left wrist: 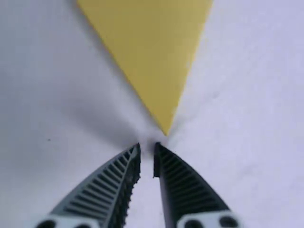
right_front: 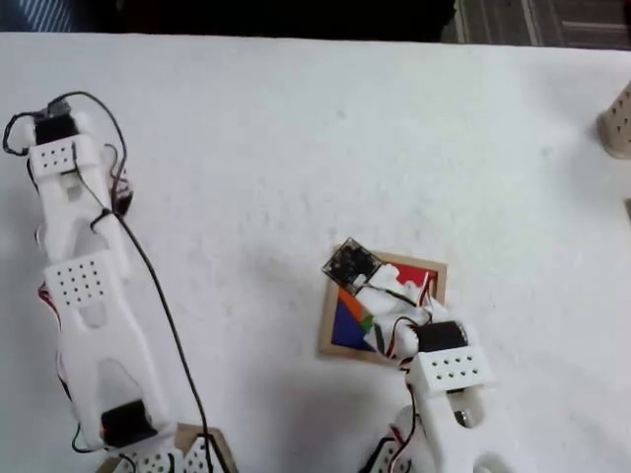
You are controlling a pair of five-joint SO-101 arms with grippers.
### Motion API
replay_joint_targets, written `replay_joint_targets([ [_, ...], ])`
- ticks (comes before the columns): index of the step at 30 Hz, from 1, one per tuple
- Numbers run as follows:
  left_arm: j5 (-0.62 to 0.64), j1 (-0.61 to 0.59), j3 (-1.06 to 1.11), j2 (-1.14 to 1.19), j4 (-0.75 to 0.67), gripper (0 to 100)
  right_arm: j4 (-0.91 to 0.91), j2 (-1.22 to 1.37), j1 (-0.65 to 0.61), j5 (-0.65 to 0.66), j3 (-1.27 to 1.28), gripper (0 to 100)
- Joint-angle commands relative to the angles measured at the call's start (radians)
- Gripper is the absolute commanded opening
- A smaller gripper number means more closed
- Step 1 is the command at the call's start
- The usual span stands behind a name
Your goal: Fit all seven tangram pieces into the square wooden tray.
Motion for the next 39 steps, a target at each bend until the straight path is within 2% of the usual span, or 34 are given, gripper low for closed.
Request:
replay_joint_targets([
  [1,-0.052,-0.051,-0.003,-0.07,0.035,2,0.012,-0.01,-0.004,0.014,-0.002,4.5],
  [12,-0.063,-0.073,0.005,-0.472,0.034,2,0.012,-0.01,-0.005,0.014,-0.002,4.5],
  [15,-0.181,-0.065,0.014,-0.506,0.038,2,0.012,-0.01,-0.005,0.014,-0.002,4.5],
  [17,-0.213,-0.067,0.114,-0.538,0.038,2,0.012,-0.01,-0.005,0.014,-0.002,4.5],
  [22,-0.222,-0.031,0.52,-0.697,0.009,2,0.012,-0.01,-0.005,0.014,-0.002,4.5],
  [26,-0.152,-0.033,0.592,-0.756,-0.236,3,0.012,-0.01,-0.005,0.014,-0.002,4.5],
  [29,-0.049,-0.047,0.601,-0.751,-0.433,3,0.012,-0.01,-0.005,0.014,-0.002,4.5],
  [33,0.025,-0.044,0.689,-0.69,-0.703,2,0.012,-0.01,-0.005,0.014,-0.002,4.5],
  [36,0.068,-0.042,0.681,-0.576,-0.812,2,0.012,-0.01,-0.005,0.014,-0.002,4.5],
  [39,0.123,-0.042,0.586,-0.407,-0.85,2,0.012,-0.01,-0.005,0.014,-0.002,4.5],
])
